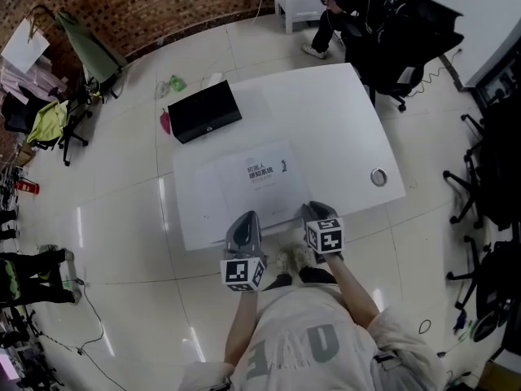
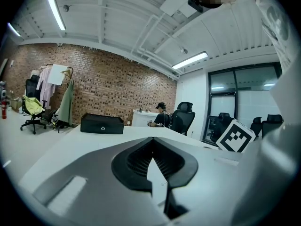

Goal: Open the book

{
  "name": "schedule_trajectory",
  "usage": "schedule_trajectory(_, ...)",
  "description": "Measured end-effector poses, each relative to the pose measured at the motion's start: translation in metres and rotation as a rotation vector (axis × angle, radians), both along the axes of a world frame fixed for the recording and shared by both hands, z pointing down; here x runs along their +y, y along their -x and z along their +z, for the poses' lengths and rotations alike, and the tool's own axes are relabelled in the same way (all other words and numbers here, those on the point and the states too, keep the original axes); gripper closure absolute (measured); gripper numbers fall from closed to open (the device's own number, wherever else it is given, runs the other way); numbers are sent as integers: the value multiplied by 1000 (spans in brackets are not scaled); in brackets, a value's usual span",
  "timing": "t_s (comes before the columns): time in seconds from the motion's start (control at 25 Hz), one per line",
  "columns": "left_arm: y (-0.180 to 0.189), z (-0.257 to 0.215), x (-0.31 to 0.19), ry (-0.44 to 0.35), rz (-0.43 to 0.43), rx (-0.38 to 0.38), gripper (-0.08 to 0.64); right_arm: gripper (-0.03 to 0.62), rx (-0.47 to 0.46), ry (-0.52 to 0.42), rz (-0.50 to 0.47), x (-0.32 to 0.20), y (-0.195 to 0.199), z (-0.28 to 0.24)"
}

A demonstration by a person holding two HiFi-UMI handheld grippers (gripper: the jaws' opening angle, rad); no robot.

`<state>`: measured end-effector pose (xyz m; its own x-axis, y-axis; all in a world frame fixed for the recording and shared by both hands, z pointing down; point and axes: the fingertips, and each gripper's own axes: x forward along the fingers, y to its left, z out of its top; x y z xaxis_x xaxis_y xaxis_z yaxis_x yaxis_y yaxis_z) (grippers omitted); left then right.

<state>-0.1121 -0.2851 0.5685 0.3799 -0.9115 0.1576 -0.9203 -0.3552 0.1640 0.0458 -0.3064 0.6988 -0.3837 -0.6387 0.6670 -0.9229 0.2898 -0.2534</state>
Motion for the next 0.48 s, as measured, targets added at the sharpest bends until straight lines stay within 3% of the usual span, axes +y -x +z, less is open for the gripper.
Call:
schedule_trajectory(0.08,2,1,-1,2,-4,1,541,566,21,9,22,-3,-6,1)
schedule_trajectory(0.44,-11,12,-4,24,20,2,535,588,-30,-32,15,-4,2,-34)
schedule_trajectory(0.48,-18,16,-4,33,40,8,468,588,-36,-41,8,-4,5,-39)
